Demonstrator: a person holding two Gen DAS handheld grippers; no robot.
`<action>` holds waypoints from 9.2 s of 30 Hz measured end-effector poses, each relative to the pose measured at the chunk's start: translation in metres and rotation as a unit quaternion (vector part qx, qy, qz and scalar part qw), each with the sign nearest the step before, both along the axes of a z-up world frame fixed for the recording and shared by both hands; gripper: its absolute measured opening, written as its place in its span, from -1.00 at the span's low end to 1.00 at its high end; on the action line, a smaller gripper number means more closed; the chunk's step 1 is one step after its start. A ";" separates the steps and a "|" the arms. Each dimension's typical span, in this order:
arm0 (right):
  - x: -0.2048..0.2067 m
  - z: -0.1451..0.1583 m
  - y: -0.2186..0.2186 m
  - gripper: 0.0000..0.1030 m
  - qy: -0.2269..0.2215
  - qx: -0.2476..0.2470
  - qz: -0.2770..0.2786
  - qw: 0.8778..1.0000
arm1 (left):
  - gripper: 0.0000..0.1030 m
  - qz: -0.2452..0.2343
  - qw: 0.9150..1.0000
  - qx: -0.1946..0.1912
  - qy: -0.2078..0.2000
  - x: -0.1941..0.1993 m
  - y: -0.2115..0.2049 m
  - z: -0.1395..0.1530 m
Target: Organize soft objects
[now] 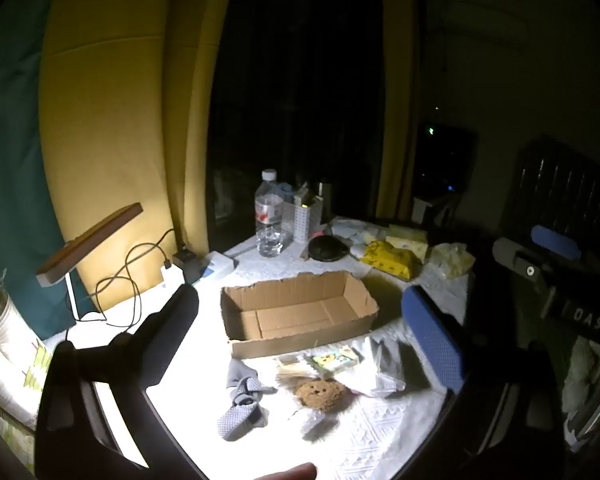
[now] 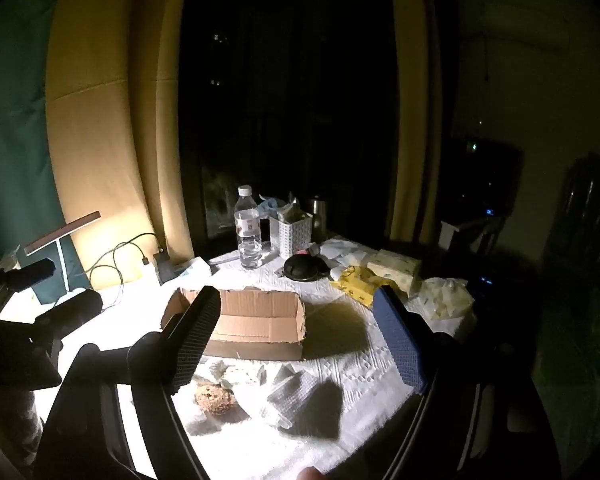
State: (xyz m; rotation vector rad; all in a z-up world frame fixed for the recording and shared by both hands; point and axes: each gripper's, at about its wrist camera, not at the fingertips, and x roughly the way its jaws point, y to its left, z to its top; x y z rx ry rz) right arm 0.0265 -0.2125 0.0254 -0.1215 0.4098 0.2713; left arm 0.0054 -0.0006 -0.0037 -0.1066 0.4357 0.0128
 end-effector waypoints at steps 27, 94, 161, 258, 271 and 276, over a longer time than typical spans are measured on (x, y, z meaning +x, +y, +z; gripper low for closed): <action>-0.003 -0.001 0.001 0.58 0.003 -0.004 0.002 1.000 | 0.99 0.000 1.000 0.001 -0.004 0.001 0.009 0.011; 0.063 -0.100 -0.012 0.58 0.106 -0.014 0.026 0.994 | 0.98 0.020 0.994 0.031 0.105 0.059 0.003 -0.076; 0.161 -0.230 -0.118 -0.75 0.245 0.046 0.061 0.966 | 0.78 -0.094 0.950 0.117 0.274 0.175 -0.181 -0.211; 0.178 -0.130 0.000 -0.75 0.158 0.006 0.155 0.975 | -0.86 -0.089 0.991 -0.029 0.100 0.159 -0.031 -0.069; 0.212 -0.160 0.026 -0.75 0.187 0.001 0.179 0.966 | -0.85 -0.078 0.987 -0.038 0.138 0.209 -0.029 -0.110; 0.224 -0.176 0.032 -0.75 0.200 -0.001 0.187 0.962 | -0.85 -0.074 0.983 -0.041 0.161 0.225 -0.030 -0.130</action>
